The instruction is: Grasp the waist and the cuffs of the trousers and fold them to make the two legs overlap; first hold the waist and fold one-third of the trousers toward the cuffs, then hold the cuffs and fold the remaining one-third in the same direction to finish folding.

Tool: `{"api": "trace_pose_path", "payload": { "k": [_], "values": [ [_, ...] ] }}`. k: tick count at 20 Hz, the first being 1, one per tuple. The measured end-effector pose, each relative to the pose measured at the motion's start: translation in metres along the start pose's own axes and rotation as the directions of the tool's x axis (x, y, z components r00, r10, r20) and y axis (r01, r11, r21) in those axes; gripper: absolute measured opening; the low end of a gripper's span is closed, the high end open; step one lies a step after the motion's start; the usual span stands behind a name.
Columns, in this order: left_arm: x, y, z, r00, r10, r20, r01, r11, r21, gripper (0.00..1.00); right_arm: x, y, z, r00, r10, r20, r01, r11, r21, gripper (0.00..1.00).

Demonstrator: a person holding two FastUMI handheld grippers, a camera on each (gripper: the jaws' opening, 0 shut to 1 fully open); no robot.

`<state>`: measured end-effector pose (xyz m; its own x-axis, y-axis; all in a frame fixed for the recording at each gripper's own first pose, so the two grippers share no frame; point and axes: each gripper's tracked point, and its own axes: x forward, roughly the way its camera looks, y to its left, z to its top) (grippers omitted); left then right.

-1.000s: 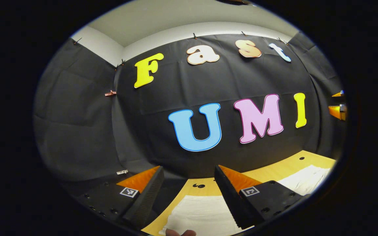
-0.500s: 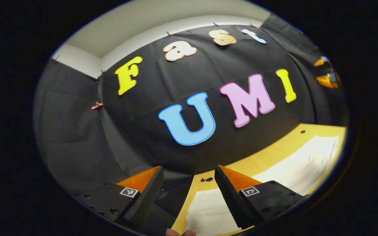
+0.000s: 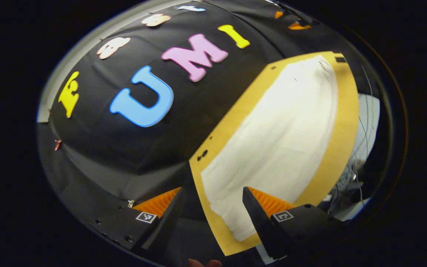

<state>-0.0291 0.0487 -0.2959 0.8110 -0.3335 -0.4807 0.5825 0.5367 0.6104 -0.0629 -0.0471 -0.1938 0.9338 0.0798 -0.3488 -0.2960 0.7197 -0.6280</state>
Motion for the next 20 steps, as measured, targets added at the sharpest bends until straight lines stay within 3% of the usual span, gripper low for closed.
{"api": "trace_pose_path", "payload": {
  "k": [4,7,10,14,18,20],
  "values": [
    [0.012,-0.046,-0.064,0.98,-0.169,-0.104,0.184,0.969,0.162,0.98,0.0,0.036,-0.054,0.992,0.095,-0.079,-0.101,0.992,-0.076,0.97],
    [0.026,-0.058,-0.1,0.958,-0.236,-0.16,0.274,0.92,0.28,0.97,-0.003,0.053,-0.093,0.982,0.133,-0.136,-0.148,0.983,-0.109,0.97],
    [0.033,-0.074,-0.129,0.923,-0.315,-0.221,0.374,0.87,0.321,0.97,-0.003,0.063,-0.128,0.968,0.162,-0.194,-0.19,0.972,-0.141,0.97],
    [0.046,-0.068,-0.141,0.914,-0.31,-0.26,0.394,0.832,0.39,0.96,-0.009,0.073,-0.149,0.957,0.176,-0.23,-0.211,0.968,-0.137,0.98],
    [0.07,-0.057,-0.134,0.927,-0.281,-0.249,0.373,0.768,0.521,0.93,-0.001,0.088,-0.161,0.951,0.199,-0.238,-0.24,0.957,-0.16,0.97],
    [0.085,-0.052,-0.13,0.935,-0.26,-0.239,0.351,0.765,0.54,0.91,0.004,0.093,-0.167,0.948,0.211,-0.239,-0.257,0.949,-0.181,0.97]
  ]
}}
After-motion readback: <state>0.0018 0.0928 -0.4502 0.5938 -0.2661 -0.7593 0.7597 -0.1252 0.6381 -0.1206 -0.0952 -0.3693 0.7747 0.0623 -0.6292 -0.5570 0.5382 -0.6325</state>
